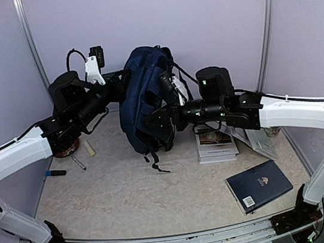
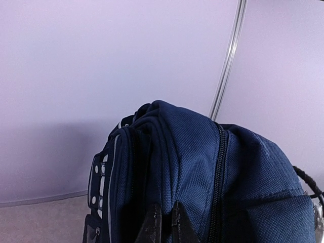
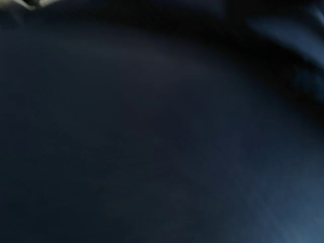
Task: Pack the student bag
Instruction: Pass from the left arm to the right
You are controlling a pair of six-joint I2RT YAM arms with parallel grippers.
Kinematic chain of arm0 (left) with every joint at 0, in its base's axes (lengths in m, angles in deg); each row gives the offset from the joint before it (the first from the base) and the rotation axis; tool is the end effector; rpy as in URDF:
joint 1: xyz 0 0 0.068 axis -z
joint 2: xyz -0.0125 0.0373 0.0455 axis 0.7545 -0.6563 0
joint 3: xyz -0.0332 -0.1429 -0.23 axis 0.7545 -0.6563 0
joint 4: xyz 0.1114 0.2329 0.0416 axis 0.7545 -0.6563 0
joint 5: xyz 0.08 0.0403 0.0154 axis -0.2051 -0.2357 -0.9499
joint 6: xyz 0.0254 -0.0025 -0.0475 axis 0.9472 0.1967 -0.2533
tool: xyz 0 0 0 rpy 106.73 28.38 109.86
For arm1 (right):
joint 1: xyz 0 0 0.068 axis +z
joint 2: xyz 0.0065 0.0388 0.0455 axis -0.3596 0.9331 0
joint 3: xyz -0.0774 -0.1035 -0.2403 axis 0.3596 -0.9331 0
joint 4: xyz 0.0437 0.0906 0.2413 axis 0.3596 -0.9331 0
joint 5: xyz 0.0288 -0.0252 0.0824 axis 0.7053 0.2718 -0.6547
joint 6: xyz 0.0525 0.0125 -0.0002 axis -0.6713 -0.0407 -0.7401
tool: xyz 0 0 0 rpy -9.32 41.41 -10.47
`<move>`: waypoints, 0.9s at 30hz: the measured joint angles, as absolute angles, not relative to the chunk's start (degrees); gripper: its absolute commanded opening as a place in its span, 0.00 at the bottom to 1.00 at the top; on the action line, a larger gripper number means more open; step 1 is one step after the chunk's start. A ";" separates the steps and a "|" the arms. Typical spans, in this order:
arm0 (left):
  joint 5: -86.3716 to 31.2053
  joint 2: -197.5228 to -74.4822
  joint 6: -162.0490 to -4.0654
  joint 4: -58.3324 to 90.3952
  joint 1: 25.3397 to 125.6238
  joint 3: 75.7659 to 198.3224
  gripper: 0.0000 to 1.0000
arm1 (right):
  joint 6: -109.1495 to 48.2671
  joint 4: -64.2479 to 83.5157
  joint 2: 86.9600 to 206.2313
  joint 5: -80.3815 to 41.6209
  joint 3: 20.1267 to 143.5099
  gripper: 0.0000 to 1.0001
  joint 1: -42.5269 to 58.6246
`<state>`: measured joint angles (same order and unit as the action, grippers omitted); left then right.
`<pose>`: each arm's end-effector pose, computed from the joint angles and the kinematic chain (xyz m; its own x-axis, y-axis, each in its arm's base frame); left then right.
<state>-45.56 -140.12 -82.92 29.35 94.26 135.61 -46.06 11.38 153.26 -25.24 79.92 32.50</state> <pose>0.2377 -0.2313 0.4076 -0.0358 -0.2418 -0.9697 0.5869 0.7803 -0.2162 0.2115 0.3008 0.3520 -0.4723 -0.0151 -0.8813 -0.7977 0.4327 0.4201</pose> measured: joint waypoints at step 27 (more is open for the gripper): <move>-56.47 -138.66 -84.76 38.86 98.94 128.45 0.00 | -41.19 17.08 157.70 -28.21 87.74 0.67 35.41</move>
